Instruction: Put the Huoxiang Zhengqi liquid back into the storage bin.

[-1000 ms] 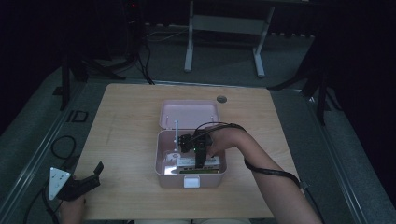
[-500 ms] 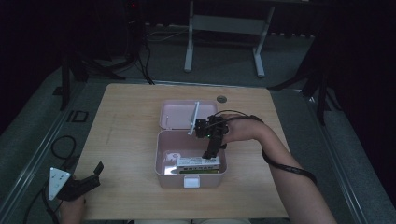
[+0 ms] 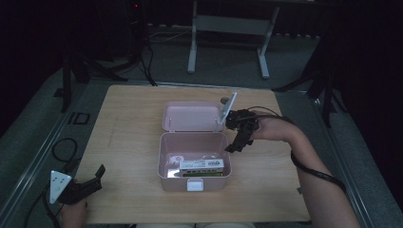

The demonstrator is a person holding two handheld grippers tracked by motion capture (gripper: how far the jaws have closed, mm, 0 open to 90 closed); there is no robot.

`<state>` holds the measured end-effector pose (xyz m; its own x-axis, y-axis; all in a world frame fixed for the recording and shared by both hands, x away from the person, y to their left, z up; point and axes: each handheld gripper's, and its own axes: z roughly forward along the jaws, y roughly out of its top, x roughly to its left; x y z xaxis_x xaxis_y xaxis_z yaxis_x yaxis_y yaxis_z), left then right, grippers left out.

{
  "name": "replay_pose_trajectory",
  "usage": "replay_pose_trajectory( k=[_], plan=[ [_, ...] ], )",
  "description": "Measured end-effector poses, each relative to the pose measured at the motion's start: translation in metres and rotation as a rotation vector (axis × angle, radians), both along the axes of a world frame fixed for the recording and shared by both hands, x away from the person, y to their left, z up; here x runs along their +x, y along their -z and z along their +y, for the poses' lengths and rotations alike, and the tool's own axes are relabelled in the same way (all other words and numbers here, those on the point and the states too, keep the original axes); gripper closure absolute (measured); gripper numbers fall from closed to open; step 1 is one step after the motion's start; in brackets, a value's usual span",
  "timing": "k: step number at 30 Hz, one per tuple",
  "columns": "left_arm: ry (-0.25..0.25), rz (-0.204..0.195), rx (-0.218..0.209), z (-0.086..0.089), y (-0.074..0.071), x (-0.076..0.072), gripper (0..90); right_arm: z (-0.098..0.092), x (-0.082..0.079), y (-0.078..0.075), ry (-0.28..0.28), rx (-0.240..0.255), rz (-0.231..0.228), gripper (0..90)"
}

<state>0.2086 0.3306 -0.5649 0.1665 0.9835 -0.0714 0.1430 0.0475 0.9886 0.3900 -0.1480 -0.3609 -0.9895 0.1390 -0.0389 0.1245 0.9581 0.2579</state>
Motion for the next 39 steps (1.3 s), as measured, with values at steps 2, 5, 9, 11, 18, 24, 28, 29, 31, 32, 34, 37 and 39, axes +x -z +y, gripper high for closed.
replay_pose_trajectory(
  k=[2, 5, 9, 11, 18, 24, 28, 29, 31, 32, 34, 37, 39],
  plan=[
    [0.000, 0.001, 0.000, 0.000, 0.000, 0.000, 1.0, -0.012, 0.002, 0.002, 0.026, 0.007, 0.004, 14.9],
    [0.000, 0.001, 0.000, 0.000, 0.000, 0.000, 1.0, -0.028, 0.005, 0.008, 0.059, 0.014, 0.012, 15.0],
    [-0.001, 0.002, 0.001, 0.000, 0.000, 0.000, 1.0, -0.046, 0.008, 0.017, 0.095, 0.018, 0.011, 15.0],
    [-0.002, 0.002, 0.000, 0.000, 0.000, 0.000, 1.0, -0.054, 0.008, 0.022, 0.111, 0.024, 0.009, 15.0],
    [-0.001, 0.002, -0.003, 0.000, 0.000, 0.000, 1.0, -0.079, 0.010, 0.044, 0.171, 0.067, 0.010, 14.9],
    [0.000, 0.003, -0.002, 0.000, 0.000, 0.000, 1.0, -0.098, 0.010, 0.067, 0.231, 0.103, -0.022, 14.8],
    [0.000, 0.003, -0.002, 0.000, 0.000, 0.000, 1.0, -0.110, 0.007, 0.084, 0.263, 0.144, -0.028, 14.7],
    [-0.001, 0.002, -0.002, 0.000, 0.000, 0.000, 1.0, -0.113, 0.007, 0.087, 0.270, 0.153, -0.027, 14.7],
    [-0.001, 0.002, -0.002, 0.000, 0.000, 0.000, 1.0, -0.120, 0.005, 0.096, 0.289, 0.179, -0.026, 14.7],
    [0.000, 0.003, -0.001, 0.000, 0.000, 0.000, 1.0, -0.123, 0.004, 0.100, 0.297, 0.193, -0.033, 14.7],
    [0.000, 0.003, -0.002, 0.000, 0.000, 0.000, 1.0, -0.129, 0.002, 0.107, 0.318, 0.217, -0.033, 14.2],
    [-0.001, 0.004, -0.002, 0.000, 0.000, 0.000, 1.0, -0.139, 0.000, 0.119, 0.369, 0.247, -0.064, 14.1],
    [-0.001, 0.004, -0.001, 0.000, 0.000, 0.001, 1.0, -0.146, -0.002, 0.125, 0.411, 0.276, -0.102, 14.0]
  ],
)
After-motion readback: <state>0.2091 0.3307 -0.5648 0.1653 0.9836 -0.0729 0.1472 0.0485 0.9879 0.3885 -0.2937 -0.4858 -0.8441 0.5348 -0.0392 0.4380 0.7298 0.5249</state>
